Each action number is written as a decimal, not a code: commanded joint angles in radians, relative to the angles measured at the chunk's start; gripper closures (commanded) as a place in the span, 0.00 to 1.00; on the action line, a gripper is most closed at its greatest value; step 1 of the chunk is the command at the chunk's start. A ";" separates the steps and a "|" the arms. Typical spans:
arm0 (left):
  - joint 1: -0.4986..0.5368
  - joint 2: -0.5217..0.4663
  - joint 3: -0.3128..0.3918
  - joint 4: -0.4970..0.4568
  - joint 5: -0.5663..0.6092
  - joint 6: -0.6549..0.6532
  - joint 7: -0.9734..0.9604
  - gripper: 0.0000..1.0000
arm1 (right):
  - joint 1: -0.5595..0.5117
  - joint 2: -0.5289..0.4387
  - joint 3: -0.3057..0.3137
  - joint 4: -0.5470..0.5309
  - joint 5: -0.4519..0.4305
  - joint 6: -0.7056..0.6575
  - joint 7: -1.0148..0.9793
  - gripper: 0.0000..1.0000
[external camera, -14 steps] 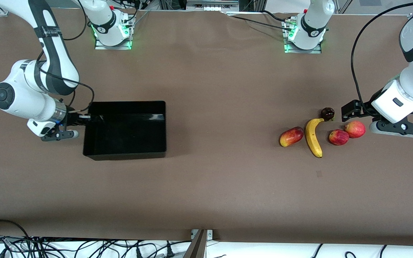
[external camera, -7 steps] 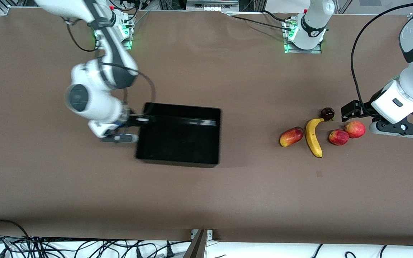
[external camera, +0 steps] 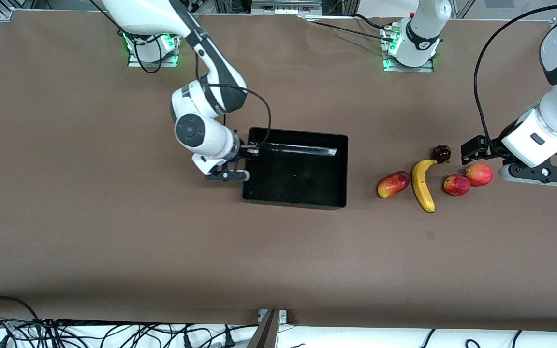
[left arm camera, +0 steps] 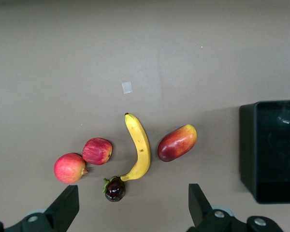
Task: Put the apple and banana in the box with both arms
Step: 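Slide the black box with the right gripper toward the fruit, then release the box with the right gripper while the left gripper grasps the apple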
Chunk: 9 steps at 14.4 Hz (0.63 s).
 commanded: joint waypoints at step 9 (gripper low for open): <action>0.039 0.028 -0.003 0.023 -0.057 -0.004 0.019 0.00 | 0.043 0.031 -0.023 0.027 0.002 0.041 -0.033 0.34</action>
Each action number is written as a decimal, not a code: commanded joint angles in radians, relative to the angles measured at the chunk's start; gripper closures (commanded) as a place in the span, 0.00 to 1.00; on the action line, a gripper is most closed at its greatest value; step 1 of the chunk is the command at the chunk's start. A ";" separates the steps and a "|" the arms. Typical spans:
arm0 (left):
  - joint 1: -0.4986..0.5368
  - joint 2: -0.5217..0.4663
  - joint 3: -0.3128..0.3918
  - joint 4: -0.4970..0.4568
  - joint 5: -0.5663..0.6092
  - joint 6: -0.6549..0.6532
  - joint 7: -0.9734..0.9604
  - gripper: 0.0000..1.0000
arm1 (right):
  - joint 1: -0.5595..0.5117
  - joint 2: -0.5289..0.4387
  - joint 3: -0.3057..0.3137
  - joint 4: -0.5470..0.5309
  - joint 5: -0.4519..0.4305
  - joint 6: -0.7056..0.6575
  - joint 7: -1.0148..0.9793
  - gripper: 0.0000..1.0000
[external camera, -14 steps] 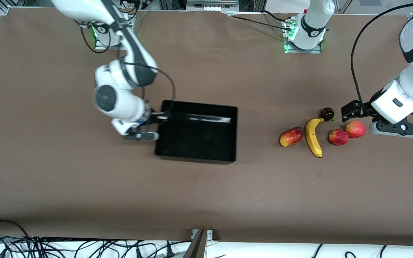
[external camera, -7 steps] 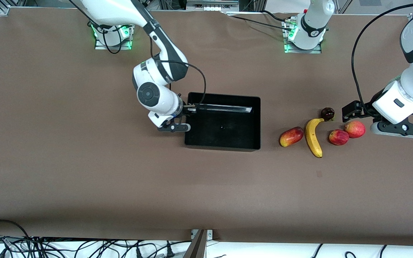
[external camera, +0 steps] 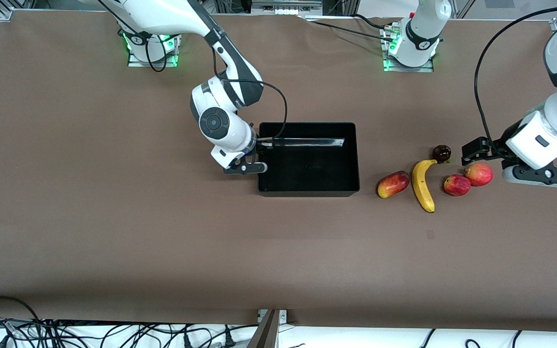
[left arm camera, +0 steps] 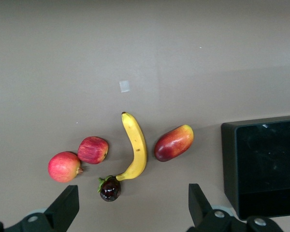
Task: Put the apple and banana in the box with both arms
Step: 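Release the box with the right gripper while the left gripper grasps the apple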
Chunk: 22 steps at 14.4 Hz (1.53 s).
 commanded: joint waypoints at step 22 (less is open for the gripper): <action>0.190 0.374 -0.011 -0.268 0.181 0.355 0.357 0.00 | -0.495 -0.614 -0.105 0.080 -0.308 -0.660 -0.407 0.00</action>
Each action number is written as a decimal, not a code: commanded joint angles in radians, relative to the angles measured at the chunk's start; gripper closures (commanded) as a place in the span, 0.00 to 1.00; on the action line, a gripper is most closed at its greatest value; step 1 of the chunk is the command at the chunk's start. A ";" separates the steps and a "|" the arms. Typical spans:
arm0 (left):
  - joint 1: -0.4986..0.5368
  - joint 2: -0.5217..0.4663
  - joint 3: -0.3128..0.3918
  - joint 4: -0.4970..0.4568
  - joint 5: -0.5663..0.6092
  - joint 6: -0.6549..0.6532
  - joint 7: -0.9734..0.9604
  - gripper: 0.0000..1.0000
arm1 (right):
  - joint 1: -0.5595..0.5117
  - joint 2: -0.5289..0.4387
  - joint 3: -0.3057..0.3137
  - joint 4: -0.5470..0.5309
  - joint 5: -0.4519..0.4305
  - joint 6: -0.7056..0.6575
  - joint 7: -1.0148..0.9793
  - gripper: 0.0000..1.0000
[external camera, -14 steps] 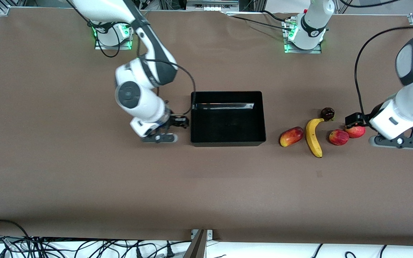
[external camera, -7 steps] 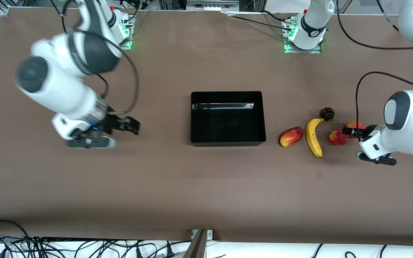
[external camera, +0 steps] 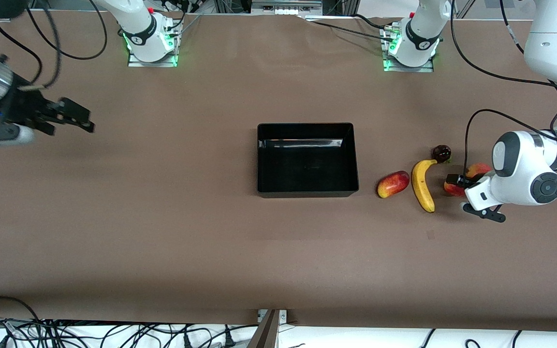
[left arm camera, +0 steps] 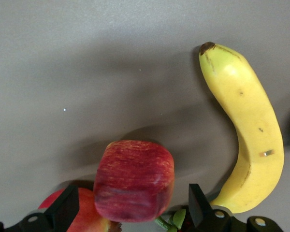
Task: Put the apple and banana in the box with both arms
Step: 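Lift the red apple with the left gripper and carry it over the box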
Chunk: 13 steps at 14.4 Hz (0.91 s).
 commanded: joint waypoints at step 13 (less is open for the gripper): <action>-0.022 -0.030 -0.179 0.303 -0.146 -0.530 0.062 1.00 | -0.166 -0.162 0.218 -0.172 -0.181 0.042 -0.040 0.00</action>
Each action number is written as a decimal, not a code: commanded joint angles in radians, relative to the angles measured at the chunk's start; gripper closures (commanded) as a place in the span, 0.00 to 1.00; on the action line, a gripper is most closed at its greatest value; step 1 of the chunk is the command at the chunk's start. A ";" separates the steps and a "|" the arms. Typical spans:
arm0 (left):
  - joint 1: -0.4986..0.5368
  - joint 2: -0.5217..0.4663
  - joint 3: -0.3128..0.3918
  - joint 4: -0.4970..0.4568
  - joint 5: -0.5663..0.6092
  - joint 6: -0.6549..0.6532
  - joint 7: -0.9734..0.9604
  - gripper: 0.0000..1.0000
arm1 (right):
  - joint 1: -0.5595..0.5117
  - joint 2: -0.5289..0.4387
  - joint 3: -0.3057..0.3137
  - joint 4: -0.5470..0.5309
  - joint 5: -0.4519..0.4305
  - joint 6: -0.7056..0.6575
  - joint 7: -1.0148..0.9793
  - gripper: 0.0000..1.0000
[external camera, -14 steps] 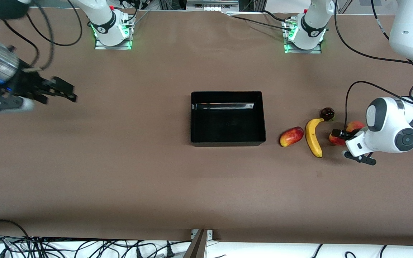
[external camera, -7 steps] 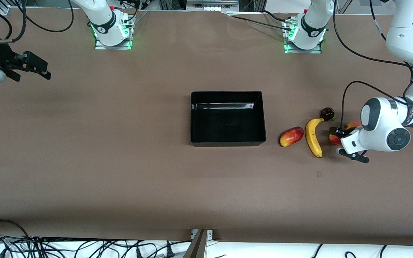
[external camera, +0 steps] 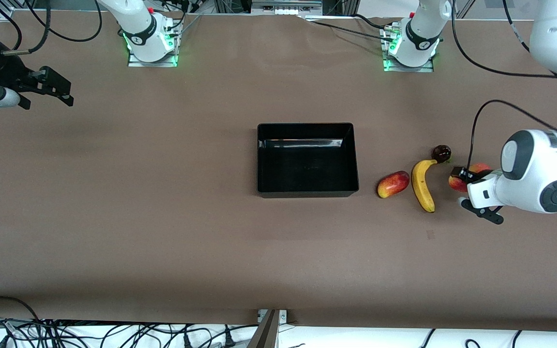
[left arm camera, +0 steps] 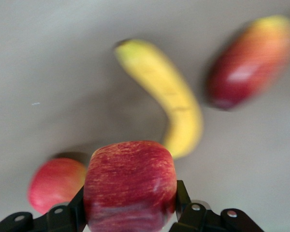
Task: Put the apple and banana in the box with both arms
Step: 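Lift the red apple with the left gripper and carry it over the box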
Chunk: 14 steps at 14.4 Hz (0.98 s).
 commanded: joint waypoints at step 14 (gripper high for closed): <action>-0.522 0.146 -0.125 0.046 -0.187 0.243 -0.668 0.00 | 0.001 0.030 0.008 0.061 -0.003 0.007 0.025 0.00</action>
